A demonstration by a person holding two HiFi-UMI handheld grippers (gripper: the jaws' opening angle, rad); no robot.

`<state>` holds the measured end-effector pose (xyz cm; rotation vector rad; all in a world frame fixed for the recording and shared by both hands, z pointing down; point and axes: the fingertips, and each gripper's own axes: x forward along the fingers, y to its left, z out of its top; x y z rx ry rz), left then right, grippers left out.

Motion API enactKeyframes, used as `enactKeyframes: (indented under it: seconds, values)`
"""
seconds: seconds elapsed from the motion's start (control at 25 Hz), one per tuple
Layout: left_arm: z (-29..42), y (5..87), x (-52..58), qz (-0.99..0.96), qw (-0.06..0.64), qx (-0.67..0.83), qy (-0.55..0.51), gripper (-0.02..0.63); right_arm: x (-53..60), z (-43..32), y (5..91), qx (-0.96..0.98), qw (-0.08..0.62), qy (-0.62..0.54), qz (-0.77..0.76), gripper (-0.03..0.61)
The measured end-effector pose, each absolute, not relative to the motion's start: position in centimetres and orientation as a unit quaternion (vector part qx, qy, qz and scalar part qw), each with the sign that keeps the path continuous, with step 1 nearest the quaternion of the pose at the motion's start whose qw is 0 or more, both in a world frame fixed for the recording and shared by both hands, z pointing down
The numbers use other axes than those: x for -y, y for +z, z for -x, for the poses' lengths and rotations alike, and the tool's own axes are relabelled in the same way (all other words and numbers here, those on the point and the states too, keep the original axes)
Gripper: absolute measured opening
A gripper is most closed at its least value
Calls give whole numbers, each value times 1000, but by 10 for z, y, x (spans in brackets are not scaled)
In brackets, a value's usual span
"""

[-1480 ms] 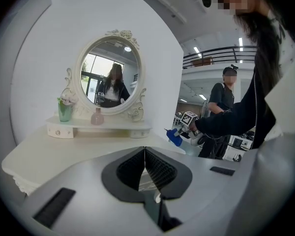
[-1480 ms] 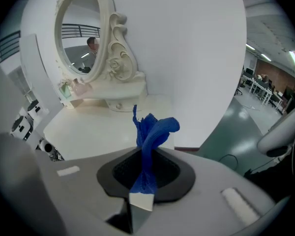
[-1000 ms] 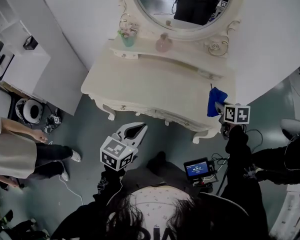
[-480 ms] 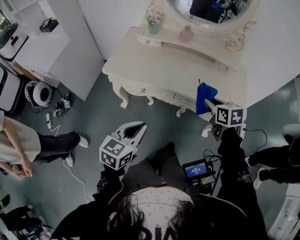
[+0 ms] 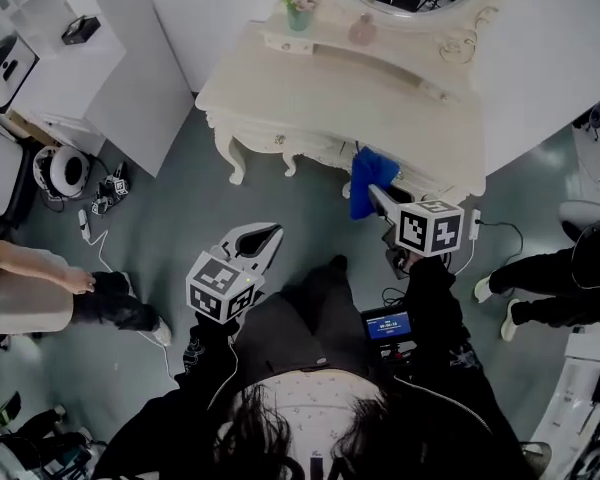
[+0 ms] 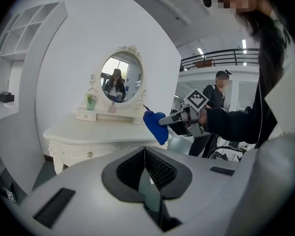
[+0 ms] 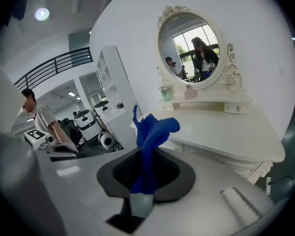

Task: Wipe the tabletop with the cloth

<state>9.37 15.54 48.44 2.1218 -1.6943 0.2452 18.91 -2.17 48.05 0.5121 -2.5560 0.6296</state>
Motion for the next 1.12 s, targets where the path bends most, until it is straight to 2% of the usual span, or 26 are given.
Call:
enactKeyframes:
  seconds: [0.48,1.12]
  values:
    - [-133,475,-150,-773,191,598,92,0,-49,-199,481,934,217,232,-164,60]
    - [-259,452,-133,-793,175,575,98,0,-75,-312,470,936,197,239,-168,60]
